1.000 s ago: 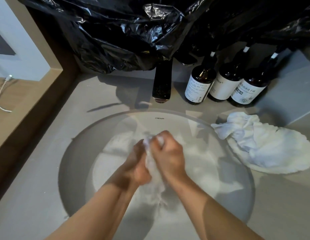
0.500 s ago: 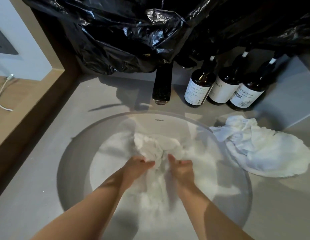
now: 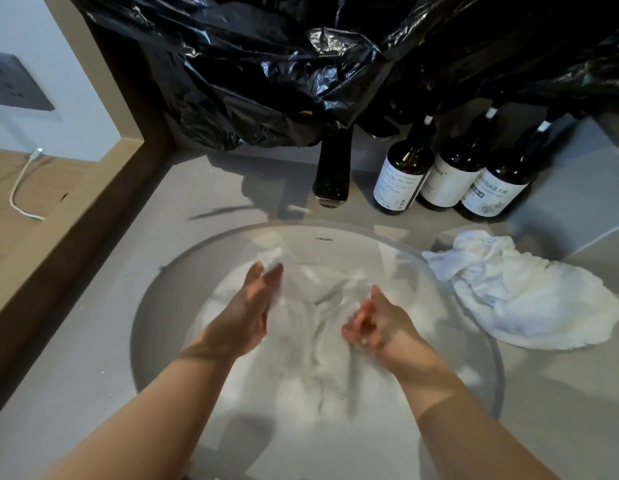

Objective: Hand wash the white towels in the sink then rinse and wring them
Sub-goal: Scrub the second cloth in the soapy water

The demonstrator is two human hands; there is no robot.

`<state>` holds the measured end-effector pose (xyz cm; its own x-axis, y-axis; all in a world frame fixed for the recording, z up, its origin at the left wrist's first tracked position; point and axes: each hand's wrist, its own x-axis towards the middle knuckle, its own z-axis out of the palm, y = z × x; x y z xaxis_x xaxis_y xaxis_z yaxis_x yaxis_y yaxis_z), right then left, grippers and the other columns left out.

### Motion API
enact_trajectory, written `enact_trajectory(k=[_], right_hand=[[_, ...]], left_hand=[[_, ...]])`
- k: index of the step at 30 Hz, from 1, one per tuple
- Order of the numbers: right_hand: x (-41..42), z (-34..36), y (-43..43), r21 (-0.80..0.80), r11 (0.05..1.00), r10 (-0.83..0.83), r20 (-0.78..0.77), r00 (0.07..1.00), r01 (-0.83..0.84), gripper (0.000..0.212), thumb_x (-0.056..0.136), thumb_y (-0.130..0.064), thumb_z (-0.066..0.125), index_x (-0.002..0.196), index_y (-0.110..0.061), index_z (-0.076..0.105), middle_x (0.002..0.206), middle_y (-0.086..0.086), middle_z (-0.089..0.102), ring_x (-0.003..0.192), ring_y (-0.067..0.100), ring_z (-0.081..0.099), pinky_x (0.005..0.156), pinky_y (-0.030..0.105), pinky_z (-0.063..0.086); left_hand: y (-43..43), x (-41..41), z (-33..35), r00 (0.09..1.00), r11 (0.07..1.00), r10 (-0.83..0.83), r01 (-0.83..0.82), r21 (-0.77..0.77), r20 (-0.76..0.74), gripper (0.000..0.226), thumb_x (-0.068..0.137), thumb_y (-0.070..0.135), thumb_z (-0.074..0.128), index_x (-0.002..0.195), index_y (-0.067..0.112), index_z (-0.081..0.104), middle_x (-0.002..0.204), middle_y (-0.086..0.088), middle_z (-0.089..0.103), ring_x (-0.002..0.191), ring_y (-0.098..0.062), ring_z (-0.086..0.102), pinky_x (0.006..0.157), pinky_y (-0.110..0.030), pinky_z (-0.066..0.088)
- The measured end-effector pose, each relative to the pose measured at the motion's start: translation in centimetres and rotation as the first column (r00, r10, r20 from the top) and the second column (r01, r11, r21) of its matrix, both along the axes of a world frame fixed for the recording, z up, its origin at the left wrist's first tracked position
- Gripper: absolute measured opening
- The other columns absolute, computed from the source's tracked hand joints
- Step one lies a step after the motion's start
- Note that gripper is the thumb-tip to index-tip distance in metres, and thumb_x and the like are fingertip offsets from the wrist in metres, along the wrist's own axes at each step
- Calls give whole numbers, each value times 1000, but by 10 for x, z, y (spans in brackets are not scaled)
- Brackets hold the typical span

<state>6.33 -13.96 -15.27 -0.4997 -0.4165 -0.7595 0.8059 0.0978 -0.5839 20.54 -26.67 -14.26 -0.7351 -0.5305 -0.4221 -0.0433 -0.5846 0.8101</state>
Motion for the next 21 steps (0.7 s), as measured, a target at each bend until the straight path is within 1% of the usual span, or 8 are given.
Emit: enact_trajectory(k=[3, 6, 8, 12, 14, 17, 19, 21], right_hand=[[21, -29, 8, 304, 911, 354, -223, 908, -281, 46, 84, -53, 61, 71, -9, 58, 58, 6, 57, 50, 19, 54, 54, 27, 42], [38, -51, 11, 554, 670, 698, -245, 673, -494, 75, 53, -67, 77, 104, -12, 65, 104, 4, 68, 95, 24, 65, 81, 30, 51], [35, -48, 9, 598, 679, 687, -316, 654, -425, 42, 70, -43, 77, 95, -10, 67, 100, 8, 69, 91, 25, 65, 78, 31, 50], [16, -5, 8, 16, 973, 230, -227, 946, -232, 24, 91, -24, 60, 102, -4, 68, 98, 17, 69, 87, 30, 65, 82, 40, 51], [9, 22, 10, -226, 956, 154, -153, 976, -187, 29, 92, -32, 55, 107, -10, 65, 98, 14, 69, 88, 29, 66, 81, 40, 52], [29, 70, 0, -379, 870, 231, -251, 940, -315, 18, 93, -37, 49, 87, -24, 59, 71, -2, 56, 57, 13, 58, 50, 20, 47], [58, 76, -13, -114, 877, 348, -522, 779, -467, 6, 94, -41, 52, 90, -37, 54, 84, -11, 56, 76, 10, 57, 57, 16, 46], [67, 63, -24, 350, 851, 495, -783, 376, -390, 18, 89, -50, 53, 92, -32, 52, 95, -7, 58, 89, 16, 55, 76, 26, 45]], left_hand=[[6, 4, -15, 987, 977, -89, 60, 204, 135, 50, 75, 20, 72, 118, -3, 60, 113, -21, 62, 96, -30, 65, 86, -34, 51], [12, 9, -27, 980, 941, -134, 80, 329, 144, 24, 77, 19, 69, 95, 4, 71, 91, -11, 70, 71, -18, 71, 64, -22, 57], [11, 6, -21, 977, 971, -101, 56, 233, 186, 30, 91, 24, 58, 112, 3, 65, 100, -16, 72, 87, -23, 71, 74, -27, 55], [-1, 7, 4, 985, 999, -38, 36, 18, 171, 39, 97, 35, 49, 117, 4, 62, 99, -16, 68, 88, -25, 67, 85, -38, 53], [-8, 9, 20, 1000, 999, -14, 14, 31, -1, 40, 99, 29, 40, 99, 7, 73, 89, -12, 71, 79, -22, 70, 69, -31, 58], [10, -4, 38, 990, 994, 86, -77, 82, -111, 39, 98, 35, 39, 117, 10, 62, 103, -9, 70, 94, -21, 67, 73, -28, 56], [34, -16, 28, 982, 983, 182, -182, 11, -48, 33, 99, 41, 38, 104, 21, 64, 102, 5, 70, 95, -15, 67, 75, -15, 52], [50, -25, 39, 979, 976, 203, -201, 84, -22, 31, 103, 37, 29, 86, 28, 53, 81, 14, 66, 71, -3, 66, 64, -10, 49]])
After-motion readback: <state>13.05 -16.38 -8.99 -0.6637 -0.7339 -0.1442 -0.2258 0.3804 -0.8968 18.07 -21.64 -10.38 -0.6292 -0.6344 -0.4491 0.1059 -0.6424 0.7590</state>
